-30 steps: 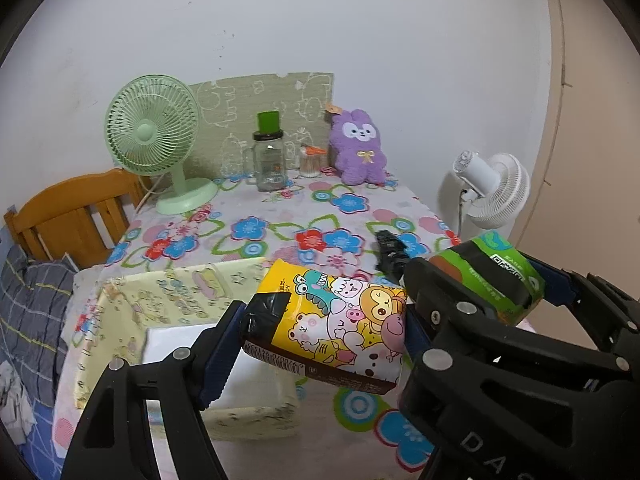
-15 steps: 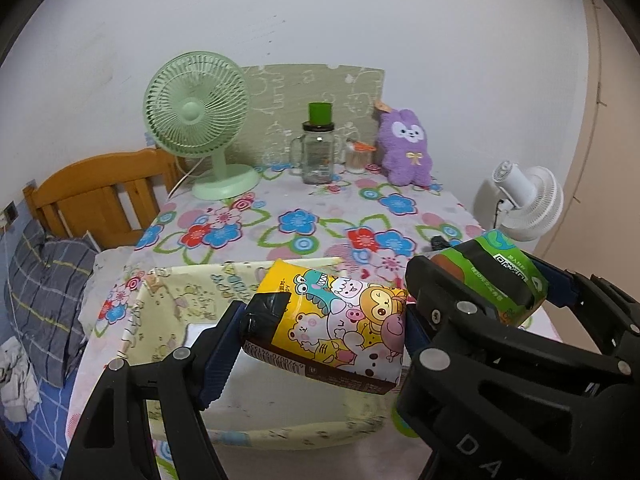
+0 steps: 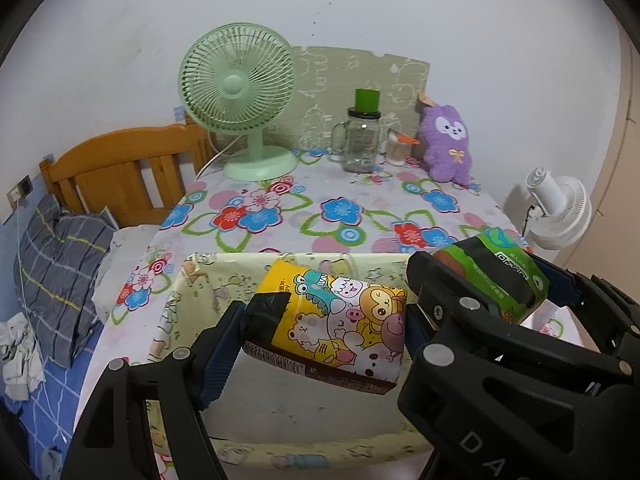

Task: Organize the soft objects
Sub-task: 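Carry both tissue packs up and over the fabric storage box, then lower both packs into the box and open both tools, then withdraw both tools from the box toward the remaining items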

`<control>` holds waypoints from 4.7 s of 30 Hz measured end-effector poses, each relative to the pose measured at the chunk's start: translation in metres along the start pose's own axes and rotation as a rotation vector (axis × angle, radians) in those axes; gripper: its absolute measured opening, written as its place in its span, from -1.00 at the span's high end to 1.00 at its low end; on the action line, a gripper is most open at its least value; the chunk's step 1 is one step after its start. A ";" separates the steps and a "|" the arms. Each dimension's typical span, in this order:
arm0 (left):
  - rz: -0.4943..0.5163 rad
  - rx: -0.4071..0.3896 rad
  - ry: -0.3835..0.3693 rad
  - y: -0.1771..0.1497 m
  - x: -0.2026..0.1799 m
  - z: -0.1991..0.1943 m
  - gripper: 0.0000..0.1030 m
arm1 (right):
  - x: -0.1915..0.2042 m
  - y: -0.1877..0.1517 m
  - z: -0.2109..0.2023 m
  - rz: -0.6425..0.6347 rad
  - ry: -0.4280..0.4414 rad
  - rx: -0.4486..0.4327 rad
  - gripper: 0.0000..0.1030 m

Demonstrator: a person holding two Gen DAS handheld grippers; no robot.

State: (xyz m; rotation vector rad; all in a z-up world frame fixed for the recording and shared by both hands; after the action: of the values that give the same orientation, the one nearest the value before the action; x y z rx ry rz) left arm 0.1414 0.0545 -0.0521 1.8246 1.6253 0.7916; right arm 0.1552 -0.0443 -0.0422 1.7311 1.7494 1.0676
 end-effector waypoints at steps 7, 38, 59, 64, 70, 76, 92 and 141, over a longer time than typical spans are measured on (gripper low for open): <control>-0.027 0.047 0.006 -0.006 0.023 0.018 -0.54 | 0.018 -0.002 0.020 -0.034 0.028 0.027 -0.48; -0.022 0.131 0.005 -0.022 0.043 0.045 -0.88 | 0.041 -0.014 0.066 -0.088 0.022 0.102 -0.63; -0.019 0.082 0.080 -0.023 0.039 0.013 -0.99 | 0.032 -0.010 0.032 -0.110 0.043 0.030 -0.76; -0.005 0.053 0.062 -0.021 0.027 0.003 -0.99 | 0.023 -0.010 0.018 -0.091 0.038 0.012 -0.77; 0.010 0.029 0.049 -0.019 0.009 -0.007 -0.99 | 0.008 -0.009 0.001 -0.074 0.029 -0.015 -0.87; 0.035 0.003 0.017 -0.017 -0.013 -0.016 -0.99 | -0.009 -0.010 -0.017 -0.057 0.009 -0.049 -0.91; 0.076 -0.073 -0.020 -0.017 -0.064 -0.030 -0.99 | -0.058 -0.020 -0.046 0.002 -0.037 -0.072 -0.99; 0.240 -0.021 -0.221 -0.073 -0.182 0.015 -0.99 | -0.188 -0.100 -0.038 0.205 -0.214 -0.037 -0.99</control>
State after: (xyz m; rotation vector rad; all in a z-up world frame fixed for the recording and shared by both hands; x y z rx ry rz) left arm 0.0882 -0.1195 -0.1277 2.0375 1.2721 0.6755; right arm 0.0839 -0.2258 -0.1345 1.9550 1.4386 0.9485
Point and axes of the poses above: each gripper's, at about its wrist camera, not at the fingertips, and z roughly the way its jaws point, x to its left, y to its top, the point moved 3 cm from there along z, roughly the way its jaws point, and after that the axes turned 8 degrees about z, right-handed, at the moved point
